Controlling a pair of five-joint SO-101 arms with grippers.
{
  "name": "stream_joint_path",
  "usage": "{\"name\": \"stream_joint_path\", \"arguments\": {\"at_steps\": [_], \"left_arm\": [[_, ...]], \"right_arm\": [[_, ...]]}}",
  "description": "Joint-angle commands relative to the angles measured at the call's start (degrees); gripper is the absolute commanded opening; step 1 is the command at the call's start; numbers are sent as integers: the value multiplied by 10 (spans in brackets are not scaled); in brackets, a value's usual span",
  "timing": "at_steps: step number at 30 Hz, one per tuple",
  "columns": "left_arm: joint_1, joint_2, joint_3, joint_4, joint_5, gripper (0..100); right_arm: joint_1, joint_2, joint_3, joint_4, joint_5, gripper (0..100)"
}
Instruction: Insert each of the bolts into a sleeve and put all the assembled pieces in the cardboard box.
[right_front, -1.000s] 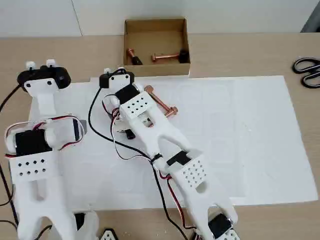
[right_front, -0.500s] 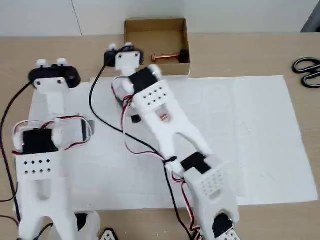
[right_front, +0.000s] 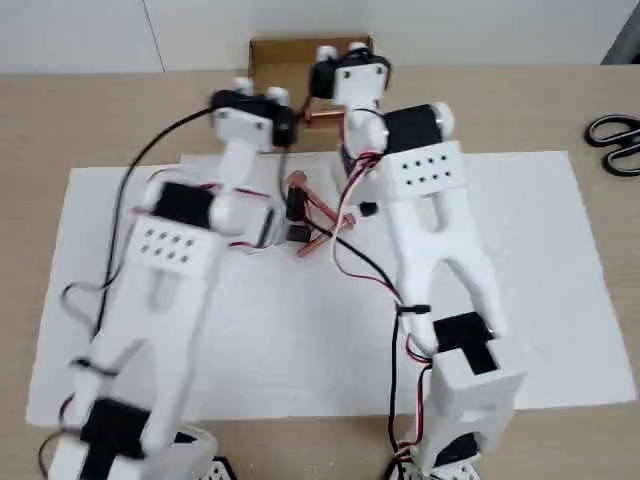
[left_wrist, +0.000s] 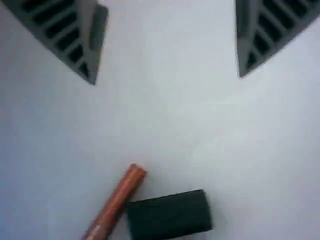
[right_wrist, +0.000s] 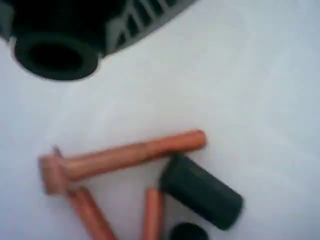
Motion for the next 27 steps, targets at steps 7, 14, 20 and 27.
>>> {"name": "stream_joint_path", "arguments": {"at_steps": [7,14,20,27], "left_arm": [[98,248,-200,36,-113,175],[98,386,-325,28,-113,175],[95,473,-418,33,-113,175],[91,509,-465,32,-134,175]], "right_arm": [[139,-62,47,-11,7,4],[151,-62,47,-11,7,4],[150,-61,47,-12,4,4],[153,-61,47,-12,4,4]]}}
